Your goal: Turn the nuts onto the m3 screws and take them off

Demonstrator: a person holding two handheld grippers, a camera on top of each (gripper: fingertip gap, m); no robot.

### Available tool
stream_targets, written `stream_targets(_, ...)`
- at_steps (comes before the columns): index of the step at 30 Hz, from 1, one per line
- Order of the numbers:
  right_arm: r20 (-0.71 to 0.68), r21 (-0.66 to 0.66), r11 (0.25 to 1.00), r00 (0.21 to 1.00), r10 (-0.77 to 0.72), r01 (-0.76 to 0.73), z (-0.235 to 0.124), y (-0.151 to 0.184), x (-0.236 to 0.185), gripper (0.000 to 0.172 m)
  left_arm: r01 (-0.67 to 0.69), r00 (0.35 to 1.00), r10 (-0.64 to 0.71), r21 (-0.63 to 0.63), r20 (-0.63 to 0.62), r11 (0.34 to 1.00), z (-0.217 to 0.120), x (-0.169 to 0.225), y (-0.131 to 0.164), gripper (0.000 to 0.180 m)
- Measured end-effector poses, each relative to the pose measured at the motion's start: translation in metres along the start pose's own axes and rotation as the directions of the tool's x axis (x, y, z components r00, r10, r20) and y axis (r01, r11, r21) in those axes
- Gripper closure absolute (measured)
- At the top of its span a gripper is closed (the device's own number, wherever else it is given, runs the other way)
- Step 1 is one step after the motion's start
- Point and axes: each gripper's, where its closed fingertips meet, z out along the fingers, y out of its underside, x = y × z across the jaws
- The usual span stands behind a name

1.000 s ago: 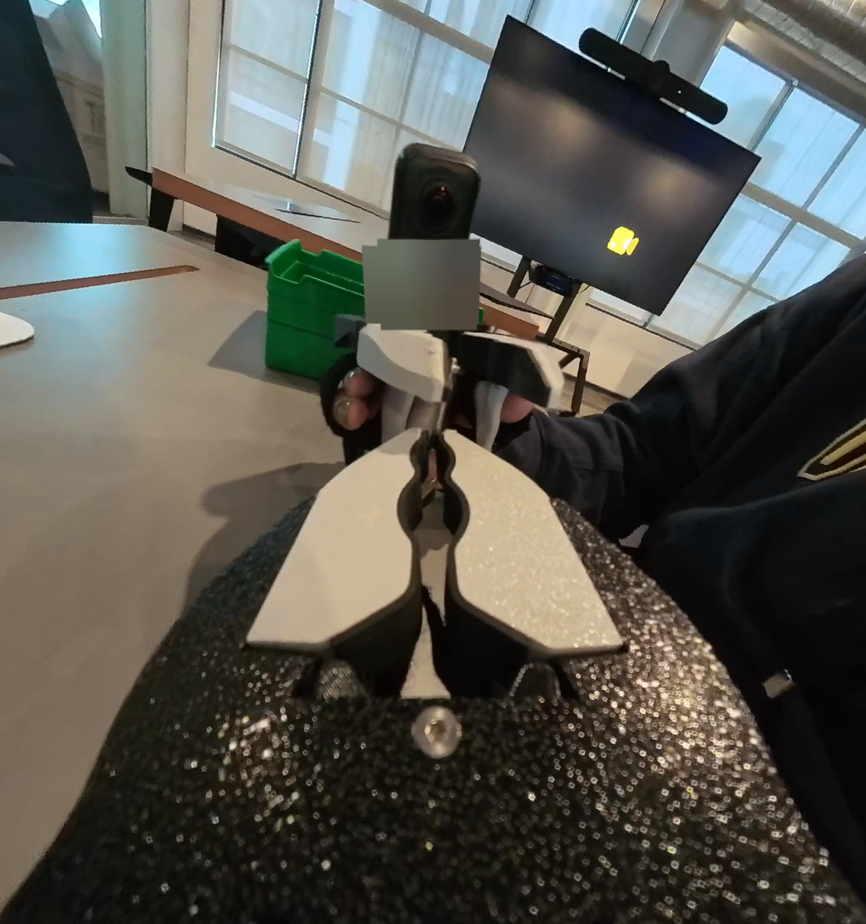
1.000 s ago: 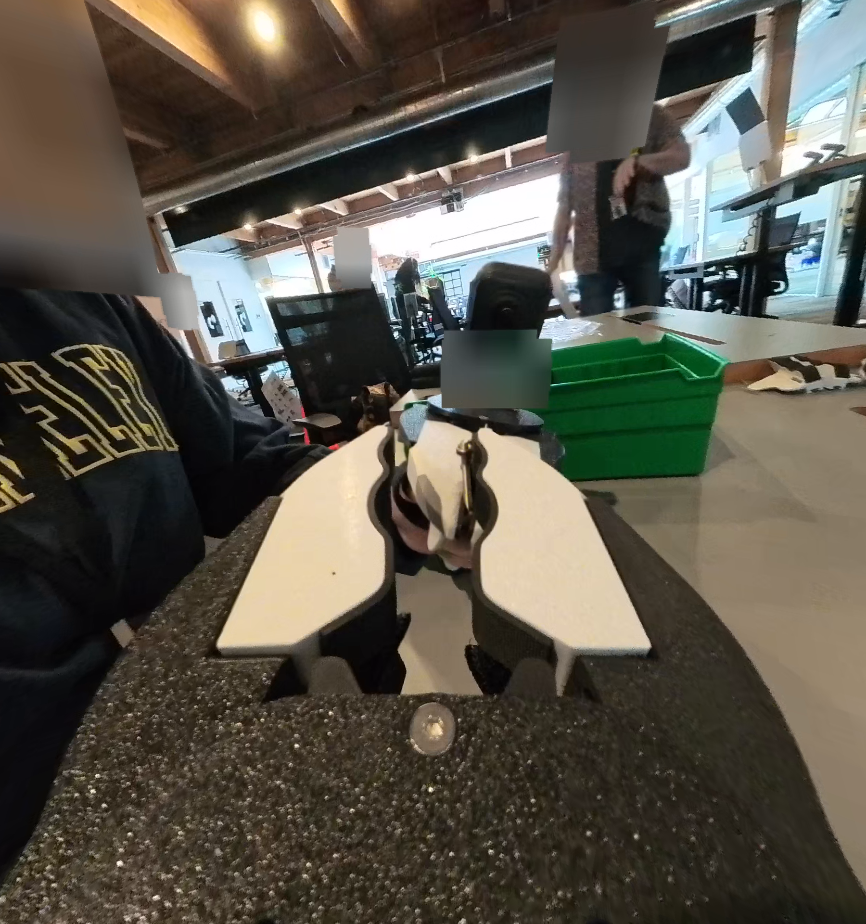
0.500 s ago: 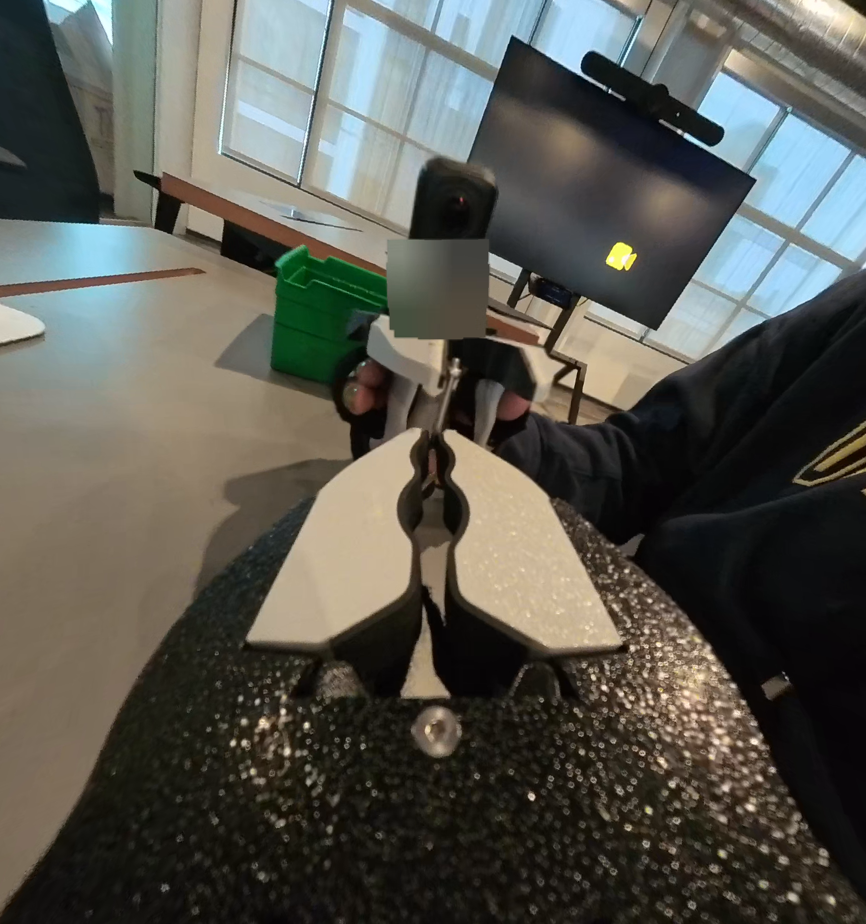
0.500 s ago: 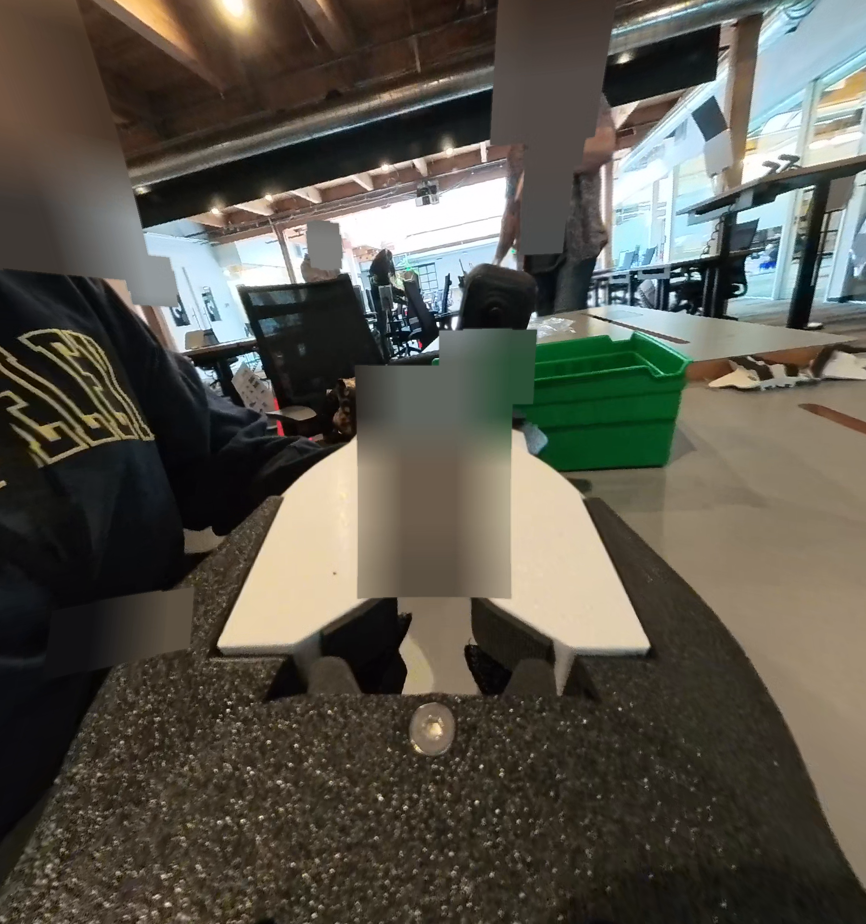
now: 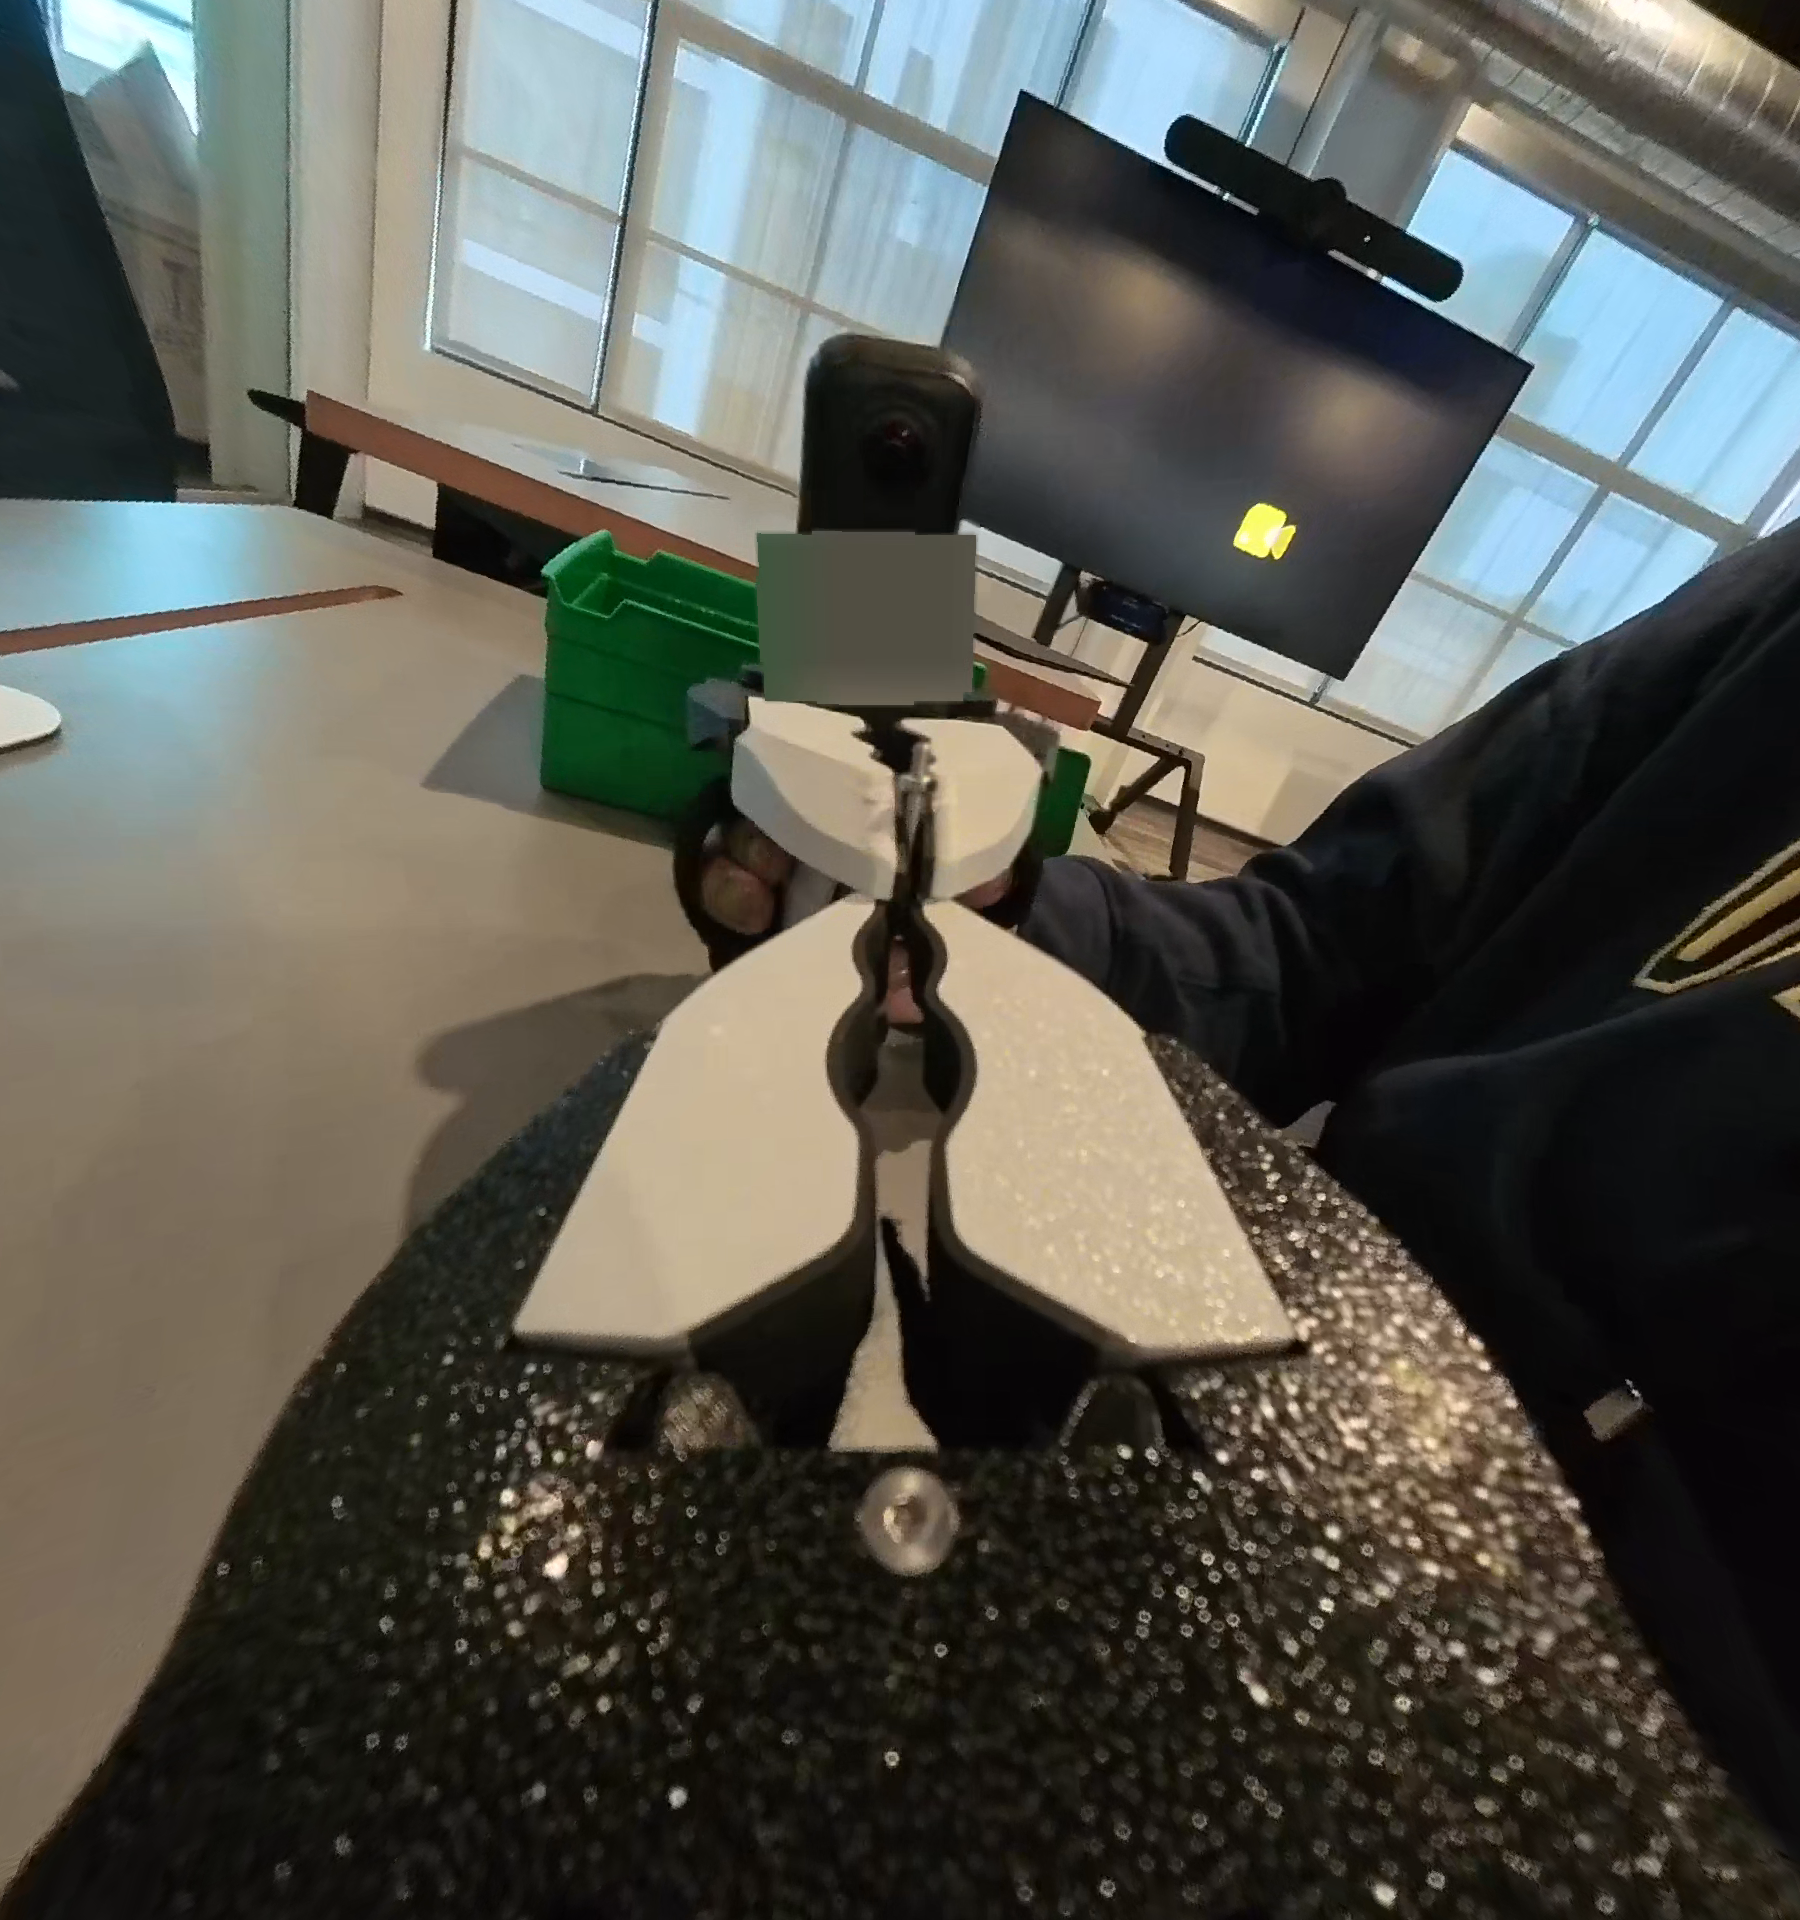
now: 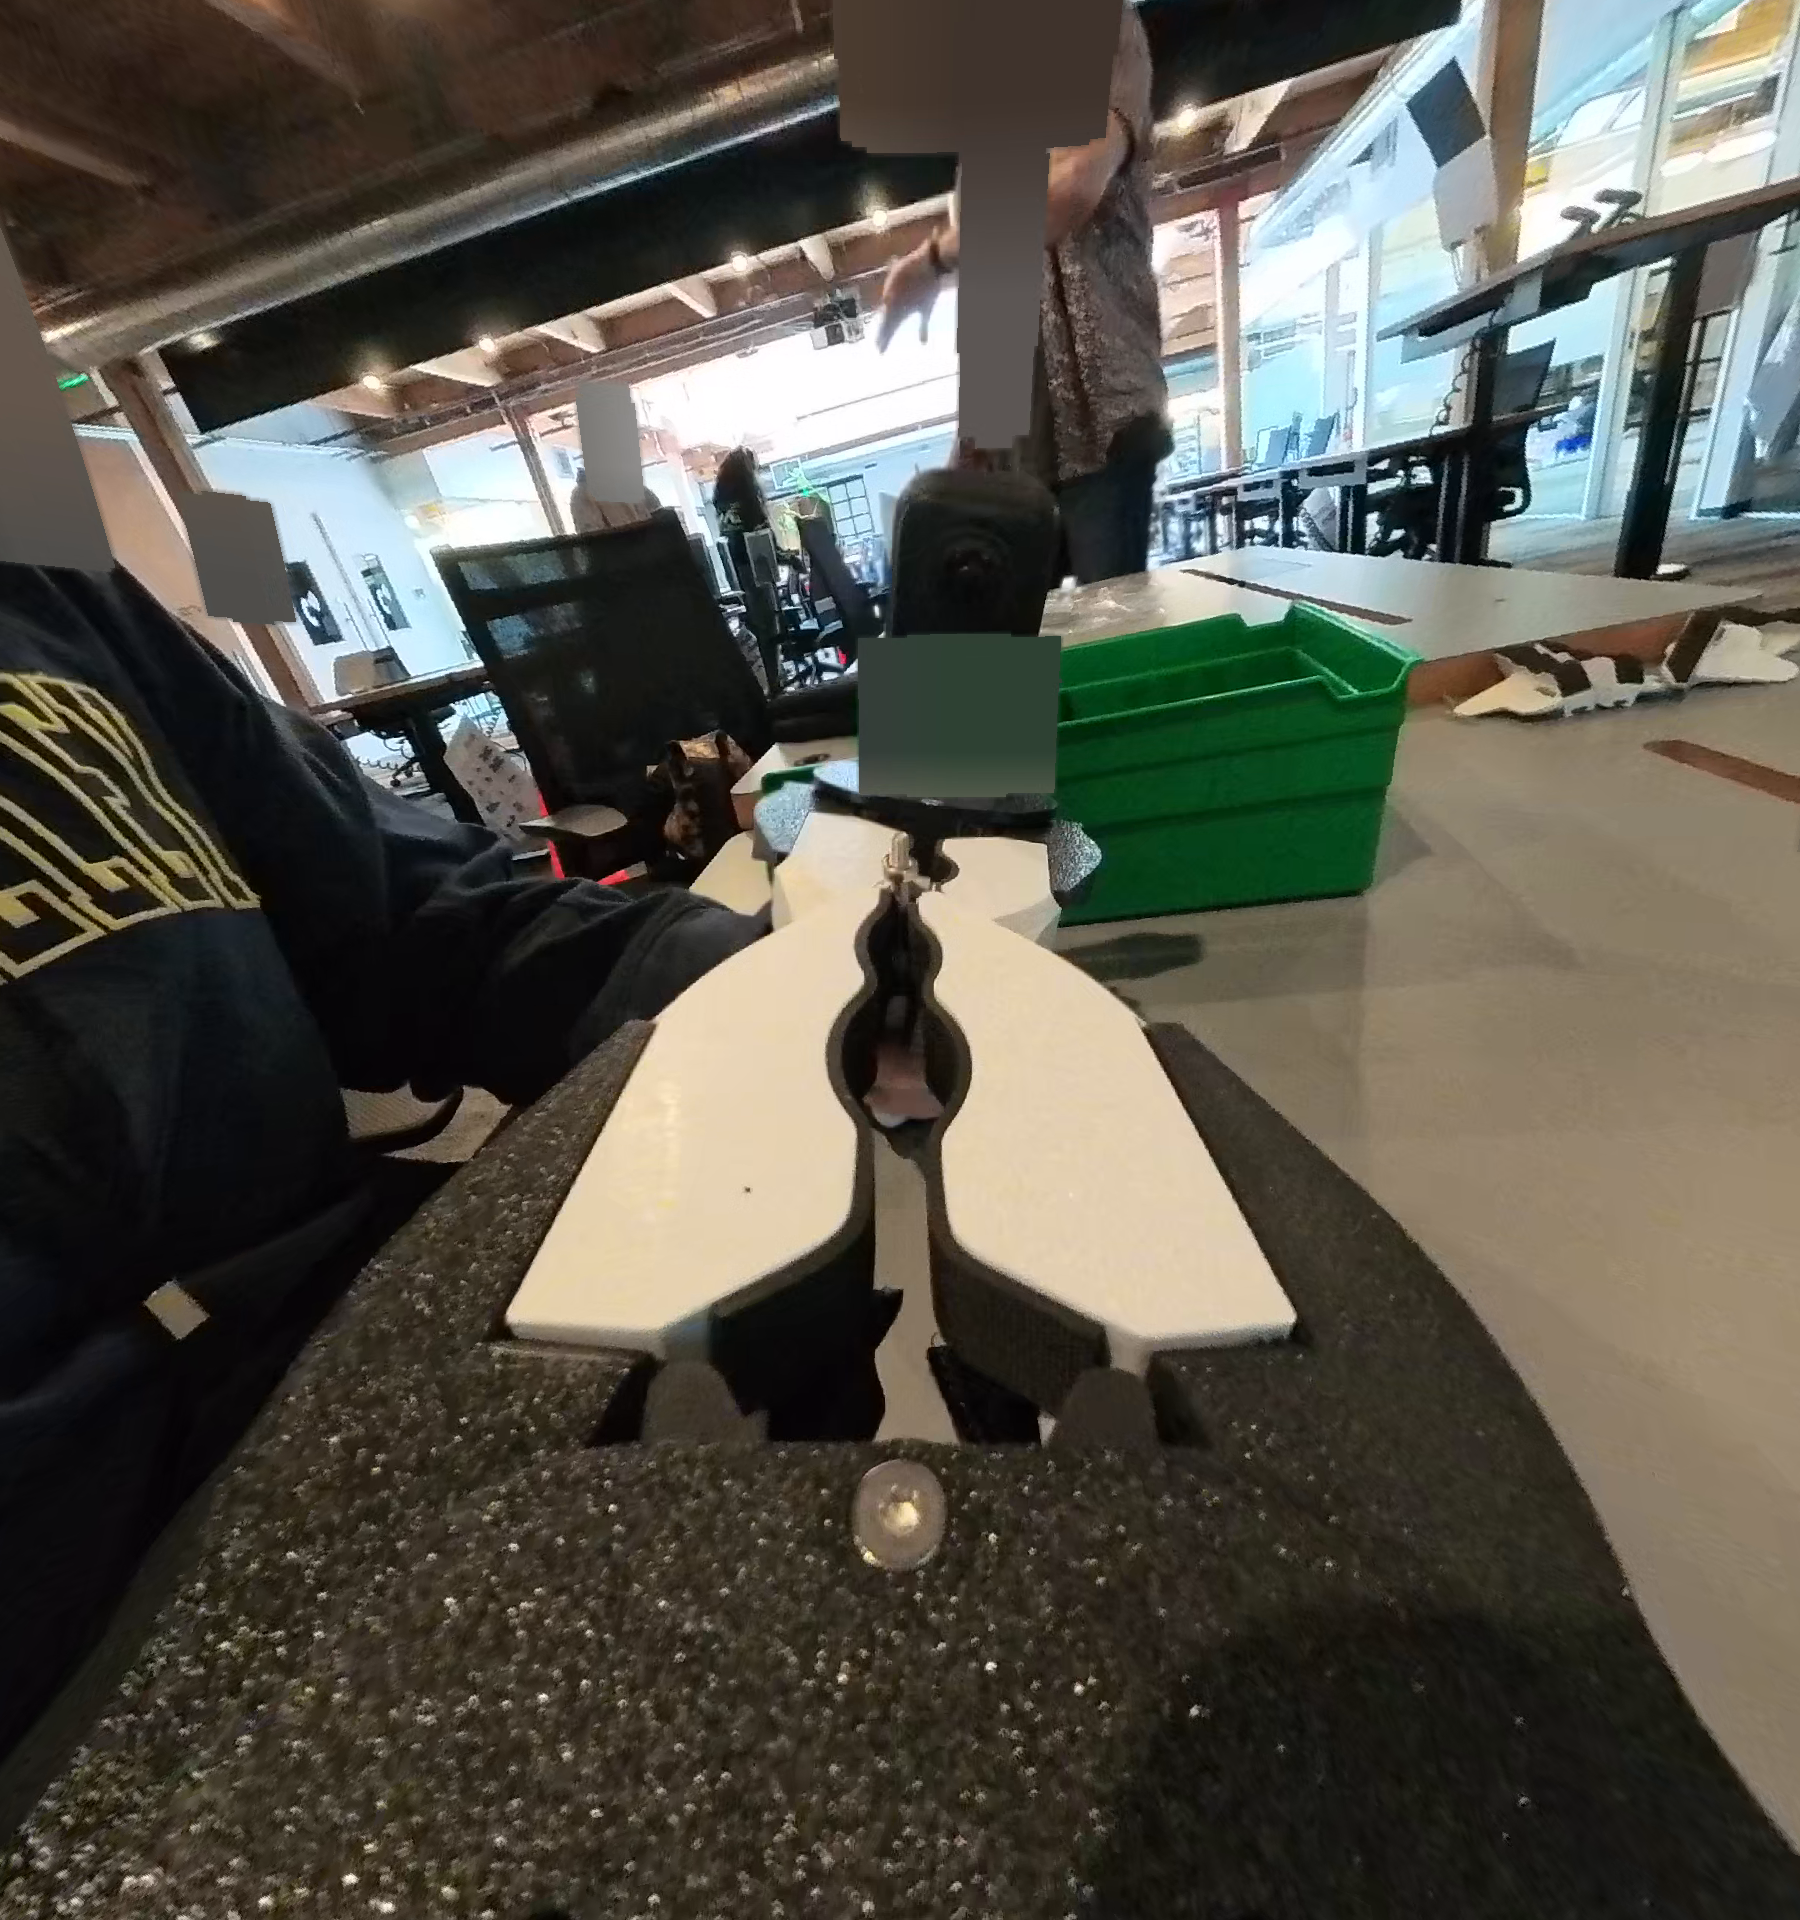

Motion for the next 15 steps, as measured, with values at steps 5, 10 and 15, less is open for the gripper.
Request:
stream_targets(5, -0.107, -0.024, 0.999, 0.993, -0.051, 0.048, -0.012, -0.024, -0.004, 0.169, -0.071, 0.997, 0.072, -0.015, 0.040, 0.997, 0.001, -0.002, -0.001, 0.124)
stream_targets(10, -0.577, -0.230, 0.972, 0.797, -0.179, 0.051, -0.116, -0.080, 0.002, 0.170, -0.173, 0.972, 0.170, 0.001, 0.161, 0.985, -0.006, -0.012, -0.009, 0.114)
stream_targets(15, -0.942, -0.329, 0.827, 0.222, -0.253, -0.456, -0.311, -0.064, 0.004, 0.170, -0.232, 0.942, 0.227, -0.011, 0.246, 0.973, -0.011, -0.020, -0.011, 0.120)
